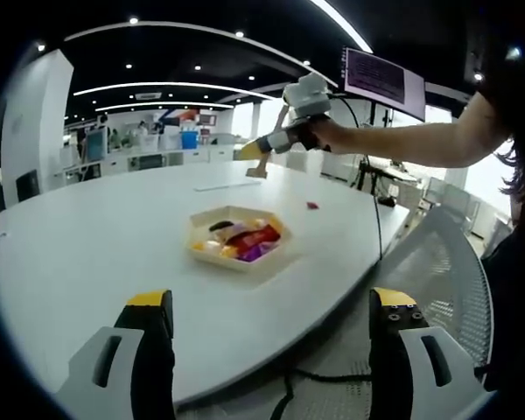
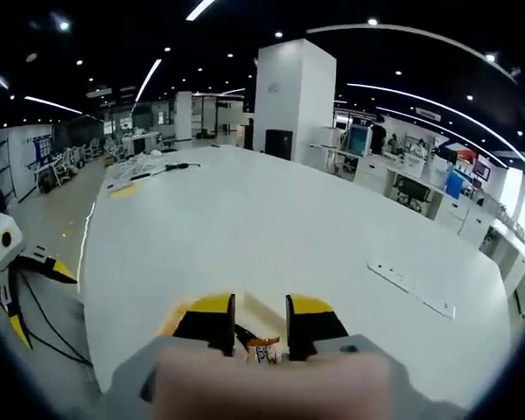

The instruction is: Place the target food into the container with the food tongs after gripping and lifting it, then release it inside without dropping or visibly crushing the food.

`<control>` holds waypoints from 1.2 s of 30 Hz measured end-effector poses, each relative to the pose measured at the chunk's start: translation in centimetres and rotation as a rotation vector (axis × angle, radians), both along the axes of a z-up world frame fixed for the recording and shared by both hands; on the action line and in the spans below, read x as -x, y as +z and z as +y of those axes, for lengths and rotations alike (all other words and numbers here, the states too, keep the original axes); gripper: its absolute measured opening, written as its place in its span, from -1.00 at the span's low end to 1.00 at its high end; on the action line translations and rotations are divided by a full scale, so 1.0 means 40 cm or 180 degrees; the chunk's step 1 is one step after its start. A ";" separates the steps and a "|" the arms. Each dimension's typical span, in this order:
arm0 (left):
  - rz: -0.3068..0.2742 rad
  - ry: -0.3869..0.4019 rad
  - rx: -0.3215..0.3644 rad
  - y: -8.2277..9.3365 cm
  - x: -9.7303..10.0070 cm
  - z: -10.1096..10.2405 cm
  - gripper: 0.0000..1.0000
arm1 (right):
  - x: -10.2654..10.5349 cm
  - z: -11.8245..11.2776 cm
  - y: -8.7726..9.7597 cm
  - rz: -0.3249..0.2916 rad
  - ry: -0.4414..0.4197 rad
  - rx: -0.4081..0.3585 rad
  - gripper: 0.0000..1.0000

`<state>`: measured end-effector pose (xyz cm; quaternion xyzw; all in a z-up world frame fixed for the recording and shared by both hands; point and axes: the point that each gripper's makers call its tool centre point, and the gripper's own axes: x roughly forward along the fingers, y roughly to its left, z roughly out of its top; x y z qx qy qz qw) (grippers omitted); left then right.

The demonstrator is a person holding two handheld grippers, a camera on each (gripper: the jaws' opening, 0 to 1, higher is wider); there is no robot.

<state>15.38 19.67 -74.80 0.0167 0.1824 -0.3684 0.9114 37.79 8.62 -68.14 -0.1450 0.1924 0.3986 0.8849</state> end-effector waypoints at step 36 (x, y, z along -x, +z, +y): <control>0.0062 0.0044 -0.0046 -0.008 -0.002 0.003 0.77 | 0.020 -0.165 -0.047 0.0310 0.0015 -0.0106 -0.43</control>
